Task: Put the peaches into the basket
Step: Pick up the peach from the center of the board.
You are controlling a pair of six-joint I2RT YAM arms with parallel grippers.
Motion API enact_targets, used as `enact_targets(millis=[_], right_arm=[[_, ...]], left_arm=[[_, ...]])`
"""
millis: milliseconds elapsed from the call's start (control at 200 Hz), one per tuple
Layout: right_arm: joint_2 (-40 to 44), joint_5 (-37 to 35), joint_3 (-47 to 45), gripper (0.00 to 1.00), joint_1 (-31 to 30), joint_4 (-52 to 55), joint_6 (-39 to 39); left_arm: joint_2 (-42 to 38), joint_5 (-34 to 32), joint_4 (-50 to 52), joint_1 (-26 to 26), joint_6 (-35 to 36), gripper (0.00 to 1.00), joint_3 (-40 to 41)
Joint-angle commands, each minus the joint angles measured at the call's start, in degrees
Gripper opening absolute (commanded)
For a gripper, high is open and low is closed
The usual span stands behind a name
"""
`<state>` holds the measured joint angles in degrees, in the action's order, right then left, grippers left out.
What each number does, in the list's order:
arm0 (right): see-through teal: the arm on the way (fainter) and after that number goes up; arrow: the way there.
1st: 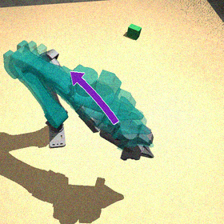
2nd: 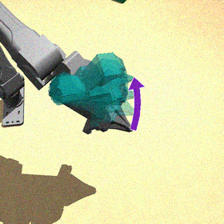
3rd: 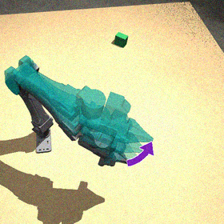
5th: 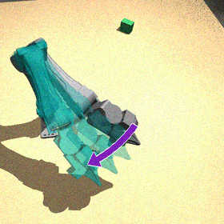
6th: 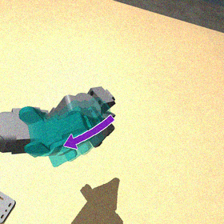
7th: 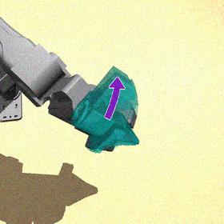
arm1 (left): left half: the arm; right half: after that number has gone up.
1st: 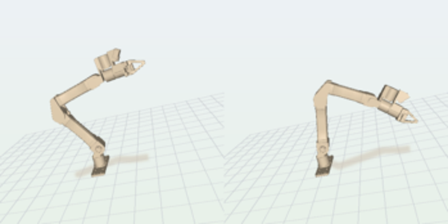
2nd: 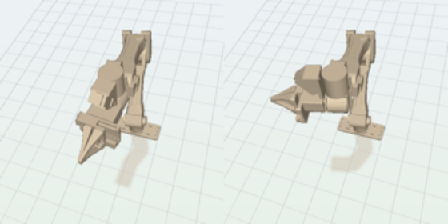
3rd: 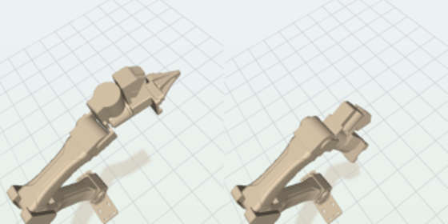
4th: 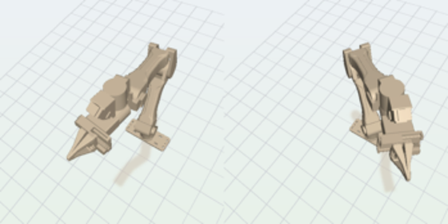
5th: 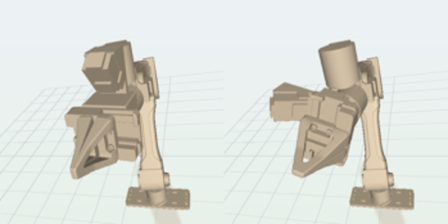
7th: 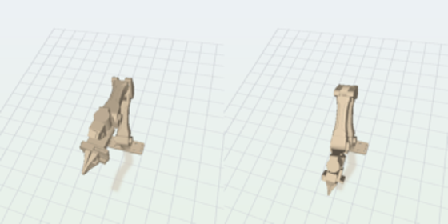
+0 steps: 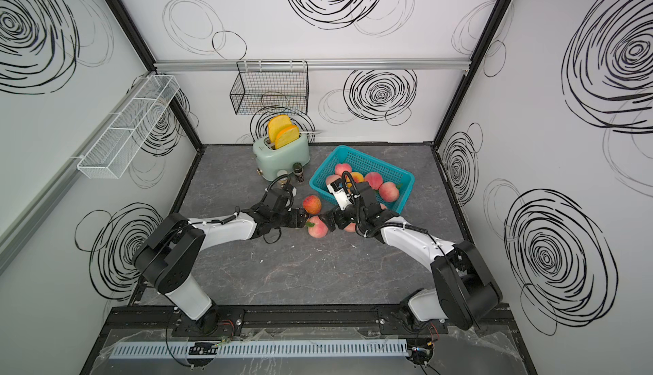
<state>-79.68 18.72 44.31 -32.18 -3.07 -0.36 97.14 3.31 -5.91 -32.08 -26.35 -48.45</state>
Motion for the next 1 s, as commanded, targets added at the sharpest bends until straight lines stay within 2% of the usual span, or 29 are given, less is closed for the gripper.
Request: enact_targets(millis=[0, 215, 595, 815, 990], right_arm=[[-0.12, 0.89, 1.02, 0.98, -0.42, 0.02, 1.25], [0.97, 1.00, 1.29, 0.98, -0.38, 0.43, 0.73], [3.87, 2.48, 0.51, 0.98, -0.95, 0.84, -0.08], [7.57, 3.41, -1.04, 0.98, -2.02, 0.39, 0.10], [9.39, 5.37, -1.51, 0.99, -3.17, -0.51, -0.08]], left_arm=[[-0.74, -0.93, -1.41, -0.01, -0.12, 0.78, -1.04], [-4.12, -2.23, 0.71, 0.22, 0.60, 0.75, -0.77], [-11.97, -0.11, 4.86, -0.18, 1.38, 0.75, 0.99], [-18.86, 4.50, 6.17, -0.27, -0.13, 0.75, 4.16], [-23.12, 12.28, 3.95, -0.83, -3.90, 0.75, 6.45]])
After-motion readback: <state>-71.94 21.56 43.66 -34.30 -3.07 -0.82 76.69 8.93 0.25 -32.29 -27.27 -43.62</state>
